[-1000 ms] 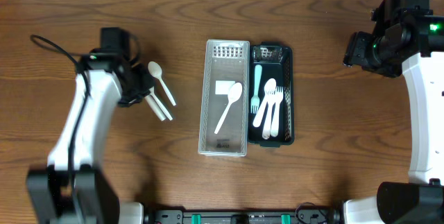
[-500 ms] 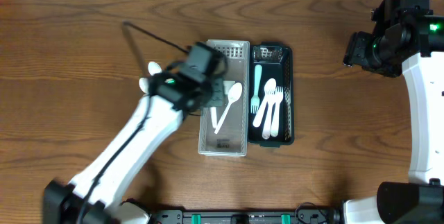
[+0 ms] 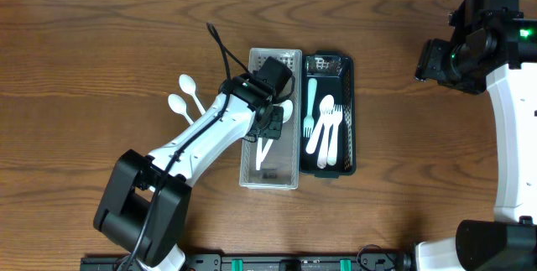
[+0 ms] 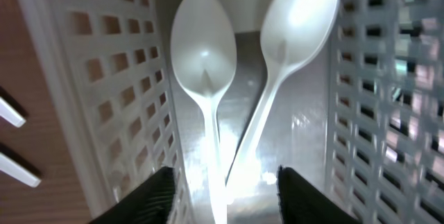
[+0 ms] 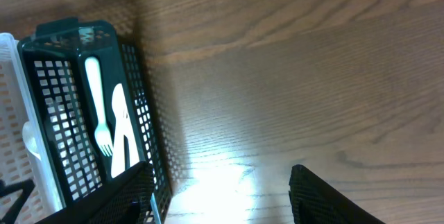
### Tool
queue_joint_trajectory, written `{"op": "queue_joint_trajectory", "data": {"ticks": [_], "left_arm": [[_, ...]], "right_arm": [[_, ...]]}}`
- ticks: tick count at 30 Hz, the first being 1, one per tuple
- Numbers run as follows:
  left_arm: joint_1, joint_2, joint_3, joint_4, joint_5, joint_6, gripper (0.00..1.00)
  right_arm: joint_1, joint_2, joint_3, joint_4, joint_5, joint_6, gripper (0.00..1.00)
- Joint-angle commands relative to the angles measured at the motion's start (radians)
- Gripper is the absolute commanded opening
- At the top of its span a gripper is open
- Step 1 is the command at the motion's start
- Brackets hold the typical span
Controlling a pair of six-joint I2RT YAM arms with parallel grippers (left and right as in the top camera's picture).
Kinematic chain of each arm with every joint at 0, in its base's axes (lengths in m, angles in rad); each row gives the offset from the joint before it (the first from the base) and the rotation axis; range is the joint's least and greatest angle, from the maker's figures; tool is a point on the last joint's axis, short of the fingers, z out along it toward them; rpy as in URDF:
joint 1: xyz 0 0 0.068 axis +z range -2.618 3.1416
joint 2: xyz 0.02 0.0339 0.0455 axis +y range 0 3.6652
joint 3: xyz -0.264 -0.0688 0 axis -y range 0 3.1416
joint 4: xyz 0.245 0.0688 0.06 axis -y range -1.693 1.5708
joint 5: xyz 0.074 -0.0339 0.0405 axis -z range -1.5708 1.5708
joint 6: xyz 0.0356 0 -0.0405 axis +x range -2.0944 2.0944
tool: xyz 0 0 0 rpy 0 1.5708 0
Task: Pack container
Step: 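Grasp a white spoon with the left gripper and drop it into the clear basket, then return the left gripper to the last white spoons and grasp one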
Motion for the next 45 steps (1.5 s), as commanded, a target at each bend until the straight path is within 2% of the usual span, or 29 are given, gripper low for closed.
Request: {"op": "queue_joint_trajectory", "data": {"ticks": [1,3,7,9,14,20,23,34,45], "left_arm": [[0.002,-0.081,0.102,-0.046,-0.015,0.130,0.56],[0.011,-0.127,0.167,-0.085,-0.020,0.159,0.59],[0.073,-0.237,0.246,-0.118,-0.114,0.158,0.78],[0.137,-0.289,0.251,-0.116,-0.130,0.154,0.82],[0.390,-0.327,0.248,-0.158,-0.132,0.058,0.88],[0.600,-0.230,0.219,-0.206,-0.091,-0.081,0.88],[0.629,-0.145,0.211,-0.214,-0.040,-0.097,0.88],[0.628,0.173,0.210,-0.209,-0.032,-0.114,0.89],[0.627,0.294,0.209,-0.167,-0.024,-0.081,0.89]], "right_arm": [[-0.006,0.007,-0.005,-0.003,0.008,-0.013,0.65],[-0.006,0.007,-0.005,-0.003,0.008,-0.013,0.66],[-0.006,0.007,-0.005,-0.003,0.008,-0.013,0.65],[-0.006,0.007,-0.005,-0.003,0.008,-0.014,0.66],[-0.006,0.007,-0.005,-0.004,0.008,-0.013,0.66],[-0.006,0.007,-0.005,-0.004,0.008,-0.013,0.66],[-0.006,0.007,-0.005,-0.004,0.008,-0.013,0.66],[-0.006,0.007,-0.005,-0.004,0.008,-0.013,0.66],[-0.006,0.007,-0.005,-0.004,0.008,-0.013,0.66]]}}
